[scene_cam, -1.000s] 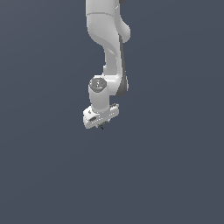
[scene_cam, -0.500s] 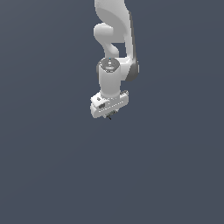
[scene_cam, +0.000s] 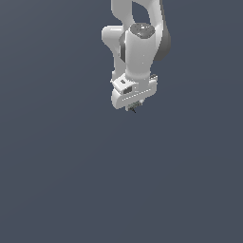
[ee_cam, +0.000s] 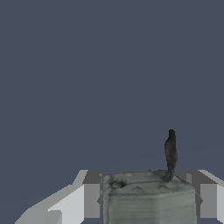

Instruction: Pick up the object and move it to a goal position.

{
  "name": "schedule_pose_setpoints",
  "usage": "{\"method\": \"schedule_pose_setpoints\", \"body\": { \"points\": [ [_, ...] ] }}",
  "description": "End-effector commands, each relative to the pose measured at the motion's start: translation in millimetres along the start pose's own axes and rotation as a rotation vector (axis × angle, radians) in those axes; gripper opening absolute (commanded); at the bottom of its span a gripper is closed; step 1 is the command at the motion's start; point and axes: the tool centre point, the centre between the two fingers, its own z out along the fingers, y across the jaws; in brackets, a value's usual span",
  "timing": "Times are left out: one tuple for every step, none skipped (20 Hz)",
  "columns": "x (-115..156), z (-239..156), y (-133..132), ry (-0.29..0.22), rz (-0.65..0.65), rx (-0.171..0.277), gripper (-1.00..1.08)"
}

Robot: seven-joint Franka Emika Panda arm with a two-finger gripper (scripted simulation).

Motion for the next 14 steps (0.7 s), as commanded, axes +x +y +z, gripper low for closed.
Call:
{"method": "schedule_pose_setpoints", "body": {
  "points": [
    [3.1,-26.3,-17.4,-0.001,0.000,0.000,-1.00],
    [4.5,-36.3,-23.8,-0.001,0.000,0.000,-1.00],
    [5.9,-46.1,-30.0,-0.001,0.000,0.000,-1.00],
    [7.3,-55.7,-36.1,-0.001,0.000,0.000,-1.00],
    [8.7,-65.0,-42.0,-0.001,0.000,0.000,-1.00],
    [10.1,-74.1,-47.7,0.000,-0.001,0.000,-1.00],
    [11.5,-82.9,-53.3,0.000,-0.001,0.000,-1.00],
    [12.9,-91.3,-58.6,0.000,-0.001,0.000,-1.00],
    [14.2,-99.3,-63.5,0.000,-0.001,0.001,-1.00],
    [15.5,-106.8,-68.2,0.000,-0.001,0.001,-1.00],
    [16.8,-113.7,-72.5,0.000,-0.001,0.001,-1.00],
    [17.9,-120.2,-76.3,0.000,0.000,0.001,-1.00],
    [19.1,-126.1,-80.0,0.000,0.000,0.001,-1.00],
    [20.2,-131.5,-83.3,0.000,0.000,0.001,-1.00]
  ]
}}
